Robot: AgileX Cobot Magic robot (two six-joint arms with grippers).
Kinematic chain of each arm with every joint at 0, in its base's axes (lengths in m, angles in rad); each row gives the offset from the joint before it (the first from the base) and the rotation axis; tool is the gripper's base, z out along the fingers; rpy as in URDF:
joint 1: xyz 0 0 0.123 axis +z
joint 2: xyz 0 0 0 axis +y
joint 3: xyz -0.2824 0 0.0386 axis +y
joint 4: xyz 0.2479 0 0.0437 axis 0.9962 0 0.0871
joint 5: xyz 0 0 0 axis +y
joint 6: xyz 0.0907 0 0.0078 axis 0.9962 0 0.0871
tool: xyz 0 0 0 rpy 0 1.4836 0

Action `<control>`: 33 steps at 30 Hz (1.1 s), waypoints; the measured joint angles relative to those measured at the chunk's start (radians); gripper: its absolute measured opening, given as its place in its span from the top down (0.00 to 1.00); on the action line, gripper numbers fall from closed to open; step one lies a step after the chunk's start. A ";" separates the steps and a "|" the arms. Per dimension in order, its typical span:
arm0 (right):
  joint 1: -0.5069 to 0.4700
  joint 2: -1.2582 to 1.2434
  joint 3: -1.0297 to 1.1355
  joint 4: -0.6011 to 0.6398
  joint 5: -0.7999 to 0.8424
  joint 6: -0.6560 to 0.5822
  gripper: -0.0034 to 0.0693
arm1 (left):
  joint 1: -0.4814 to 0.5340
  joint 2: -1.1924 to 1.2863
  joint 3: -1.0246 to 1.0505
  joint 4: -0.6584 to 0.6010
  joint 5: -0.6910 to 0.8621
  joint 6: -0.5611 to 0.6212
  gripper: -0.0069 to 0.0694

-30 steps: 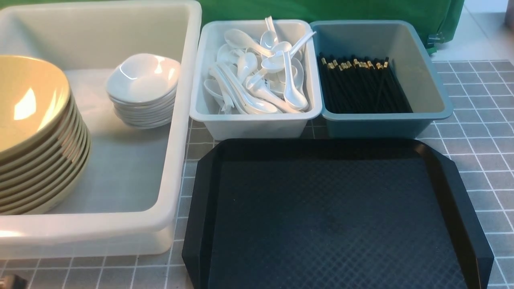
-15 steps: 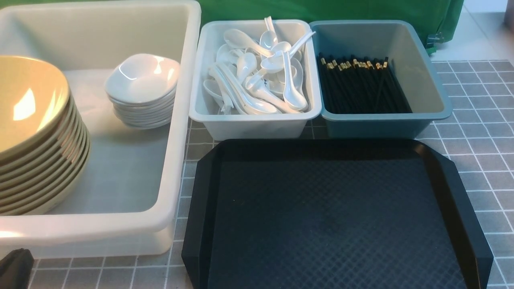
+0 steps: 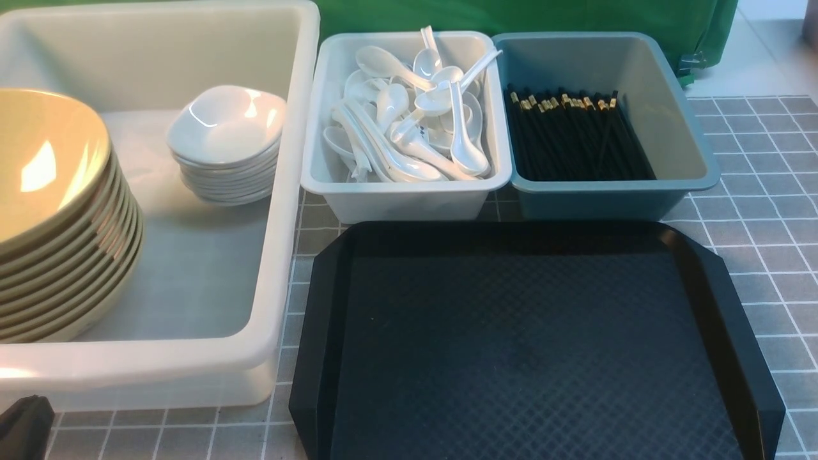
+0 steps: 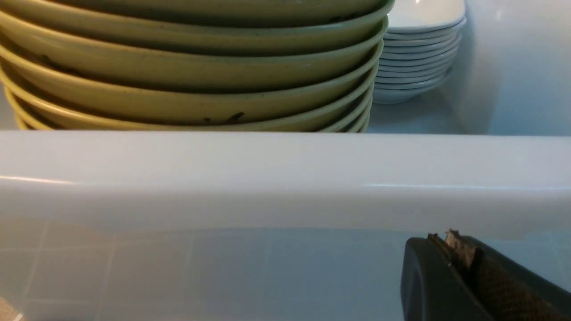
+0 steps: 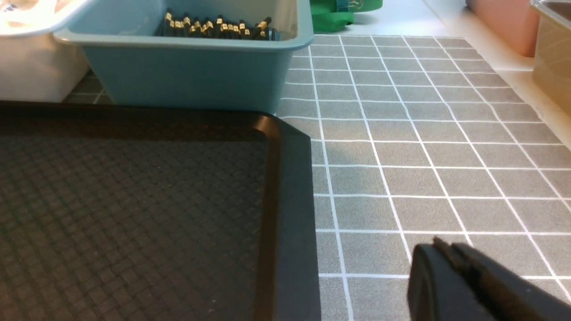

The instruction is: On grey table put chopsticks spoon bowls plates into blue grey white boxes.

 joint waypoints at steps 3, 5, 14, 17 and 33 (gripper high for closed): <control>0.000 0.000 0.000 0.000 0.000 0.000 0.87 | 0.000 0.000 0.000 0.000 0.000 0.000 0.92; 0.000 0.000 0.000 0.000 0.000 0.000 0.87 | 0.000 0.000 0.000 0.000 0.000 0.000 0.92; 0.000 0.000 0.000 0.000 0.000 0.000 0.85 | 0.000 0.000 0.000 0.000 0.000 0.000 0.92; 0.000 0.000 0.000 0.000 0.000 0.000 0.85 | 0.000 0.000 0.000 0.000 0.000 0.000 0.92; 0.000 0.000 0.000 0.000 0.000 0.000 0.83 | 0.000 0.000 0.000 0.000 0.000 0.000 0.92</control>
